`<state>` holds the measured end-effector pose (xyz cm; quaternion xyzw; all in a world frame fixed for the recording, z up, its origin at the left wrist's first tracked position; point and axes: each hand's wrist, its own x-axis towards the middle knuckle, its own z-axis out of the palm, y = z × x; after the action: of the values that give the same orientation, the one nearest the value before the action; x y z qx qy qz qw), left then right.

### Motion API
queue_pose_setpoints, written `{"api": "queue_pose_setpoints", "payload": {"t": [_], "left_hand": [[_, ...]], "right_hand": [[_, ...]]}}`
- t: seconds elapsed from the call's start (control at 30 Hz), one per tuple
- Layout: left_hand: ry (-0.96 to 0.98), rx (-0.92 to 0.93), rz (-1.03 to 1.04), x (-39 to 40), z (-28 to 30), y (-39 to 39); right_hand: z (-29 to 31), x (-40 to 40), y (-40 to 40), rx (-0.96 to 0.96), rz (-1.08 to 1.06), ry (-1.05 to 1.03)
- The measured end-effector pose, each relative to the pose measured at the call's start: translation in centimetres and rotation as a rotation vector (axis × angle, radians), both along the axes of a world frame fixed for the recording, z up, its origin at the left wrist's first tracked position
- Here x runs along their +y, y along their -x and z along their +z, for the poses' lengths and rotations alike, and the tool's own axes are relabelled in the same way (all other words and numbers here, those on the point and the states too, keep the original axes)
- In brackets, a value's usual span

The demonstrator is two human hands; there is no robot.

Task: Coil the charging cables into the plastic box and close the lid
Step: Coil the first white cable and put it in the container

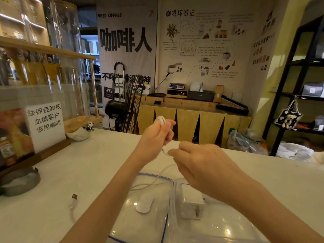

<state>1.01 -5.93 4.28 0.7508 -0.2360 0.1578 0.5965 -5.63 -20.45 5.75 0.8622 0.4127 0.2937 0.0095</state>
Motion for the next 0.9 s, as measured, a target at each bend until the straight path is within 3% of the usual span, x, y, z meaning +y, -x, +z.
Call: {"api": "queue_pose_setpoints", "payload": {"t": [0.1, 0.2, 0.3, 0.43, 0.53, 0.67, 0.77, 0.9], "left_hand": [[-0.157, 0.04, -0.074, -0.8, -0.3, 0.5], [-0.109, 0.171, -0.236, -1.1, 0.4, 1.5], [0.066, 0.347, -0.517, -1.0, 1.3, 2.4], [0.389, 0.49, -1.129, -1.1, 2.1, 3.3], [0.693, 0.538, -1.366, -0.8, 2.7, 3.6], [0.986, 0.514, -1.231, 0.3, 3.2, 3.3], [1.102, 0.507, -1.063, 1.1, 3.1, 2.5], [1.208, 0.438, -1.044, 1.9, 2.6, 1.1]], "right_hand": [[1.4, -1.1, -0.7, -0.002, 0.081, -0.047], [2.8, -2.5, -1.4, -0.03, 0.064, -0.128], [3.9, -4.1, -2.4, -0.002, 0.125, -0.363], [3.7, -4.6, -3.0, 0.214, 0.25, -0.707], [2.7, -4.2, -3.4, 0.402, 0.276, -0.858], [0.6, -3.5, -4.2, 0.632, 0.2, -0.835], [-1.2, -2.4, -4.5, 0.739, 0.138, -0.712], [-3.1, -1.1, -4.5, 0.806, 0.133, -0.599]]}}
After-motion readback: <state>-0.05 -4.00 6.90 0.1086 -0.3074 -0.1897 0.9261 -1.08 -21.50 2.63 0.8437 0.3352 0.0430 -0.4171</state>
